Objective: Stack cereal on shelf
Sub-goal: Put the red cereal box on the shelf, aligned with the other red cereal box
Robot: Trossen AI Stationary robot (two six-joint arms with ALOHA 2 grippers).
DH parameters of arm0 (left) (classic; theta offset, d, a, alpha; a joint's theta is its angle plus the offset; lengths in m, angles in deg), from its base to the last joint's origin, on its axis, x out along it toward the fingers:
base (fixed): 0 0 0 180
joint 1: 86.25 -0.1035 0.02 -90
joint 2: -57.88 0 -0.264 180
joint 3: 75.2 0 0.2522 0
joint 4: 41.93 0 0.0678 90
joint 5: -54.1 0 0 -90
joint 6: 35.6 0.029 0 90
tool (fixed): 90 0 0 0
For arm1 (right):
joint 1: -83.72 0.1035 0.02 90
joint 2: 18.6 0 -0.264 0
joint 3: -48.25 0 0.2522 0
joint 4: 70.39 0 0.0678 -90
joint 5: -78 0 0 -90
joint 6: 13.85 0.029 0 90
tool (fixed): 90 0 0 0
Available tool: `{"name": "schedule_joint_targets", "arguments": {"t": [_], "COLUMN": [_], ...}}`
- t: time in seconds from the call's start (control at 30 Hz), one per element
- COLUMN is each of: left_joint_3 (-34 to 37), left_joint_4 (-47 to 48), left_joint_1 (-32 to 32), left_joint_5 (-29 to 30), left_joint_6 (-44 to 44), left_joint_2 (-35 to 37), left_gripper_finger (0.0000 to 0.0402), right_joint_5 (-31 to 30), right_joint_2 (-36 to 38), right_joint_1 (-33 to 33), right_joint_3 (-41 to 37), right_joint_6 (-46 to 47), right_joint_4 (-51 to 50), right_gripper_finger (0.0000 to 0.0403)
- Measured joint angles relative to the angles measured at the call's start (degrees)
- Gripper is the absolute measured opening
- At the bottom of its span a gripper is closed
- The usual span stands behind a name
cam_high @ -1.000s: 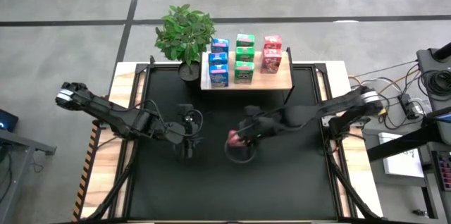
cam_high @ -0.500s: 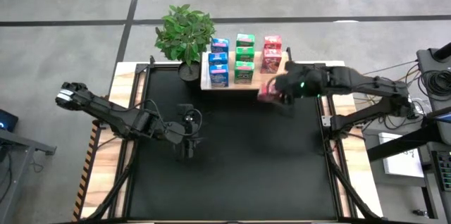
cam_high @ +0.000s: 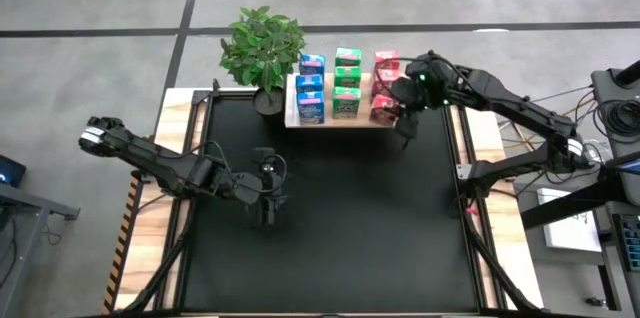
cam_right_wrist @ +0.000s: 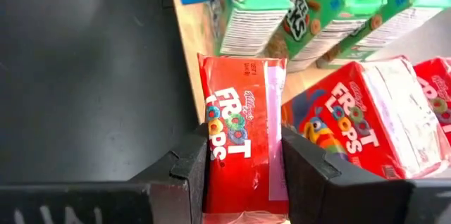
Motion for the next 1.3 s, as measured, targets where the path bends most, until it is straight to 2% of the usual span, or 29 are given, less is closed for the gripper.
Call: {"name": "schedule_joint_targets", "arguments": {"t": [0.33, 0.73, 0.93, 1.13, 1.3], "left_joint_3": [0.0, 0.0, 0.0, 0.0, 0.0], "left_joint_4": [-0.2, -0.2, -0.1, 0.0, -0.1], "left_joint_1": [0.0, 0.0, 0.0, 0.0, 0.0], "left_joint_5": [0.0, 0.0, 0.0, 0.0, 0.0], "left_joint_6": [0.0, 0.0, 0.0, 0.0, 0.0], "left_joint_2": [0.0, 0.0, 0.0, 0.0, 0.0], "left_gripper_finger": [0.0235, 0.0235, 0.0235, 0.0235, 0.0235], "right_joint_5": [1.6, 1.2, 1.1, 1.2, 1.8], "right_joint_2": [-2.3, -2.4, -2.4, -2.3, -2.1], "right_joint_1": [-3.2, -3.7, -3.6, -3.0, 2.0], "right_joint_3": [0.0, 0.0, 2.2, 7.6, 8.4], "right_joint_6": [-0.3, -0.5, -0.5, 2.8, 4.9], "right_joint_4": [0.6, 1.8, 0.9, -1.1, -1.3], "right_gripper_finger": [0.0133, 0.0210, 0.0231, 0.0231, 0.0199]}}
